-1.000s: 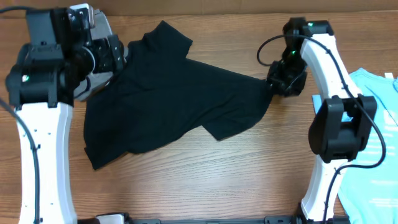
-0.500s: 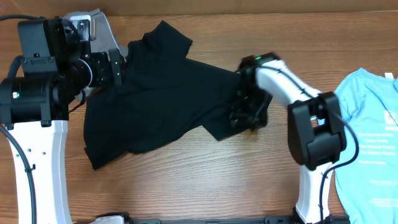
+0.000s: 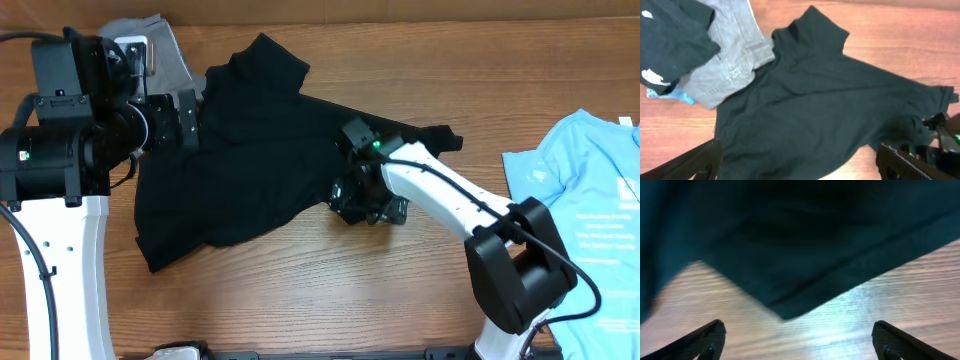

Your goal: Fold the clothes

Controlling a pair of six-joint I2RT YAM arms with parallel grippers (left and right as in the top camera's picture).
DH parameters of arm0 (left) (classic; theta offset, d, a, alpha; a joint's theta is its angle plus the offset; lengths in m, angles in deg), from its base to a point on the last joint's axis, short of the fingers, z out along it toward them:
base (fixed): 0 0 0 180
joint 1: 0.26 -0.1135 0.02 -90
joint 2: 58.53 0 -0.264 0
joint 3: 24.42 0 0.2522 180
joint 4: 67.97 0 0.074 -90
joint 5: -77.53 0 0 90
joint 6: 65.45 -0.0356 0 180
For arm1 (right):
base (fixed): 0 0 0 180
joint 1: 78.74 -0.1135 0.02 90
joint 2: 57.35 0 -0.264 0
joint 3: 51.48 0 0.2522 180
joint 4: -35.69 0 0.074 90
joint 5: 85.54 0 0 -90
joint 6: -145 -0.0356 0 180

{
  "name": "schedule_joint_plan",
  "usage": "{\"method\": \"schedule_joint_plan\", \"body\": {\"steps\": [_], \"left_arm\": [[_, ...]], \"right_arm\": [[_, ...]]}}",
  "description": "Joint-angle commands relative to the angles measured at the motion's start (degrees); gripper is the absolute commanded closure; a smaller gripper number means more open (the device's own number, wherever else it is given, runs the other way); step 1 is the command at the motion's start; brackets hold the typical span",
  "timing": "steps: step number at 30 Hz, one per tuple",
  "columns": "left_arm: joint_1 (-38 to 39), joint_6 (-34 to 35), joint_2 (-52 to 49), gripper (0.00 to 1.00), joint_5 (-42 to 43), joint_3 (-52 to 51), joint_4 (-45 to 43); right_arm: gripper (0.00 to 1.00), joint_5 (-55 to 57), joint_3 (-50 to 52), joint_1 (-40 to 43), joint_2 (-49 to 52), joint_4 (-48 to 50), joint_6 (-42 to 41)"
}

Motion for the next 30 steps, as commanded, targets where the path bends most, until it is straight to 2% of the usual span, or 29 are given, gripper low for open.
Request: {"method": "schedule_joint_plan", "body": {"steps": [1,4,6,10,11,13,16,20,24,26,30], "left_arm": [[0.37,-1.25,0.68,0.00,-0.44,1.03,1.14],[0.39,-1.22,0.68,0.00,-0.42,1.03,1.27],[0.37,-1.22,0.68,0.00,-0.42,1.03,1.29],[0.39,-1.22,0.68,0.01,-0.39,1.03,1.33],[0.37,-1.22,0.68,0.01,-0.39,1.03,1.33],[0.37,-1.22,0.68,0.00,-0.42,1.03,1.27],[0.37,-1.25,0.68,0.00,-0.39,1.03,1.25],[0.37,-1.22,0.68,0.00,-0.39,1.03,1.77],[0.39,-1.22,0.68,0.00,-0.39,1.03,2.45],[0.39,-1.22,0.63,0.00,-0.39,1.01,2.75],[0.39,-1.22,0.22,0.00,-0.42,0.98,3.23]], "right_arm": [[0.08,-5.27,4.92,0.87,0.26,3.93,-4.04],[0.20,-7.19,7.26,0.96,0.26,7.78,-5.03],[0.24,-7.17,7.98,0.96,0.28,9.35,-6.25],[0.37,-5.90,8.04,0.96,0.31,15.37,-4.85],[0.44,-5.57,8.04,0.96,0.31,17.18,-3.26],[0.67,-4.44,8.02,1.05,0.31,19.37,-0.59],[0.96,-1.51,7.45,2.19,0.15,16.52,-0.59],[0.96,5.68,4.20,5.62,-2.84,5.40,-0.59],[0.96,16.85,-1.66,9.70,-8.52,-12.39,0.55],[0.96,17.03,-4.79,11.63,-11.10,-21.24,4.59],[0.94,17.18,-6.91,13.97,-14.60,-32.17,5.03]]}}
